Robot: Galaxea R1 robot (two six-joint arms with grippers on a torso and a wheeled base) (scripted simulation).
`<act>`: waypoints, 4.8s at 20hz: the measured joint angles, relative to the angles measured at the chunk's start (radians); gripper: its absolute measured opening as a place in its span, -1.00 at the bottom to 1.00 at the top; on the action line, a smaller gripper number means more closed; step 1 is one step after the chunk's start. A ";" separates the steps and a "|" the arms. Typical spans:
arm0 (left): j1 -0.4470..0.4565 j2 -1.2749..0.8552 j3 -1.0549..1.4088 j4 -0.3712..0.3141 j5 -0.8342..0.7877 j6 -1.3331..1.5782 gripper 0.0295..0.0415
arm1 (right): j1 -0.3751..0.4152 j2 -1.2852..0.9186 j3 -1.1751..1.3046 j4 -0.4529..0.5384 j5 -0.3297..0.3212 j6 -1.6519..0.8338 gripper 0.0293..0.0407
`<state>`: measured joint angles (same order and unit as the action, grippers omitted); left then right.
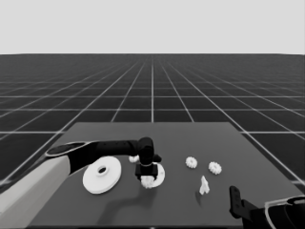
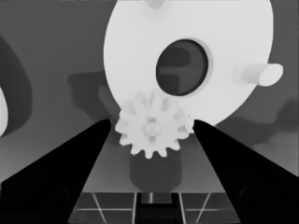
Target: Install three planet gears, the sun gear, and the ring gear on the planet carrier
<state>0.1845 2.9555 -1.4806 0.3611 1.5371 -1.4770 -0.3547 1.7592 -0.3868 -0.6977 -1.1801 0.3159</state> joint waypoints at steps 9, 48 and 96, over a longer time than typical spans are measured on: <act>-0.240 -0.031 0.158 -0.252 0.050 -0.117 0.49 | 0.000 0.000 0.000 0.000 0.000 0.000 0.61; -0.141 -0.047 -0.457 -0.201 -0.058 0.509 -0.72 | 0.000 0.000 0.000 0.000 0.000 0.000 0.61; -0.399 0.097 -0.346 -0.397 0.044 0.259 0.49 | 0.000 0.000 0.000 0.000 0.000 0.000 0.61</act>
<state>-0.2146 3.0524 -1.8266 -0.0364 1.5809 -1.2180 -0.3547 1.7592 -0.3868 -0.6977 -1.1801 0.3159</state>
